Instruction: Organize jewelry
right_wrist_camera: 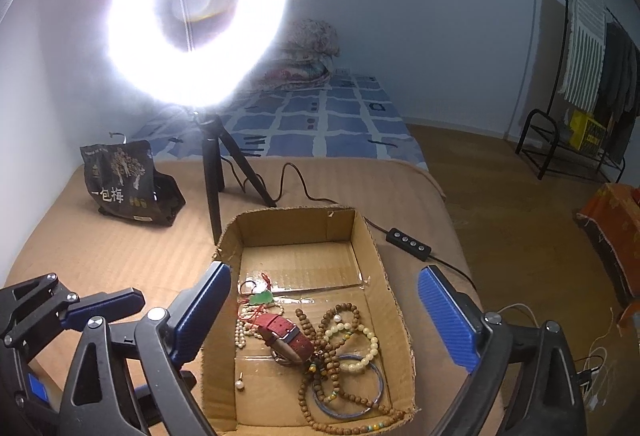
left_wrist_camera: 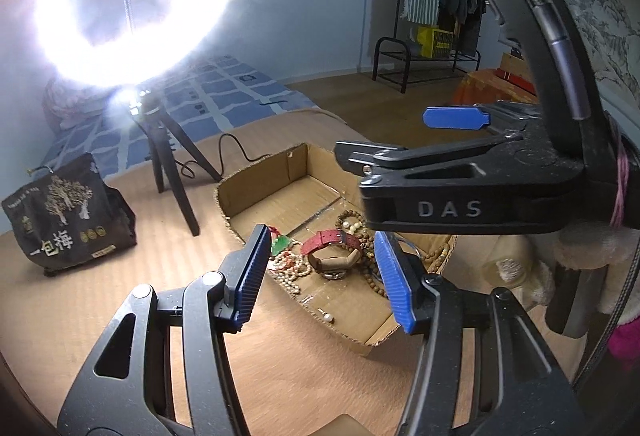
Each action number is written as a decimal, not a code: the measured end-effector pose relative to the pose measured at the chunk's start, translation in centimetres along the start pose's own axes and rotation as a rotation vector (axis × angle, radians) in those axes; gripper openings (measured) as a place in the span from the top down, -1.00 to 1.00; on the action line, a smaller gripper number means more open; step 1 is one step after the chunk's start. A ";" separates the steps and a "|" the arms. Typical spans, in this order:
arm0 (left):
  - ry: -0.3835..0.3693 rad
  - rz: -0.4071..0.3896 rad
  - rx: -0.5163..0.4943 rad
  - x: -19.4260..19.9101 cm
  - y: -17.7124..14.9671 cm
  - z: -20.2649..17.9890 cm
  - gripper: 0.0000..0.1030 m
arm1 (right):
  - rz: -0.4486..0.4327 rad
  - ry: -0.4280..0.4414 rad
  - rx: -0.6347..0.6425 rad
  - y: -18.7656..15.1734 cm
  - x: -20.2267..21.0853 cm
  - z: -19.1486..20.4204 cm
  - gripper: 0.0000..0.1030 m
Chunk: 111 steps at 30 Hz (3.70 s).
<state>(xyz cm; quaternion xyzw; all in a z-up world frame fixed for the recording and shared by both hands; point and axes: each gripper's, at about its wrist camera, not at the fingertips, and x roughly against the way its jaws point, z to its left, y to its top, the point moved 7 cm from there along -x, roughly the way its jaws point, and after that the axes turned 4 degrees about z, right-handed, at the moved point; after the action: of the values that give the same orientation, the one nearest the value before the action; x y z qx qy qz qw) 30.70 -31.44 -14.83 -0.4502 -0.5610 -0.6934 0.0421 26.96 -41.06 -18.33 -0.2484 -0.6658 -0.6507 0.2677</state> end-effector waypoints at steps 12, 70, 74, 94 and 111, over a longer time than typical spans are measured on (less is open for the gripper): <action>0.041 -0.052 -0.011 6.7 0.5 1.3 -0.08 | -0.044 -0.035 0.011 0.6 6.7 1.6 -0.87; 0.151 -0.128 -0.052 19.7 -4.0 0.6 -0.99 | -0.165 -0.206 -0.083 -6.1 19.2 4.0 -0.99; 0.162 -0.137 -0.055 19.9 -4.0 0.7 -0.99 | -0.164 -0.207 -0.081 -6.1 19.1 4.0 -0.99; 0.166 -0.148 -0.050 20.3 -3.6 0.8 -0.99 | -0.147 -0.210 -0.068 -6.4 18.7 4.2 -0.99; 0.183 -0.165 -0.061 20.6 -3.1 0.7 -0.99 | -0.142 -0.208 -0.068 -6.6 18.5 4.3 -0.99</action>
<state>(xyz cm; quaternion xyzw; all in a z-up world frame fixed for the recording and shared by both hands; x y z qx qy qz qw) 17.16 -20.56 -3.28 -0.3382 -0.5688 -0.7494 0.0221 8.79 -37.26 -10.66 -0.2753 -0.6835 -0.6609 0.1420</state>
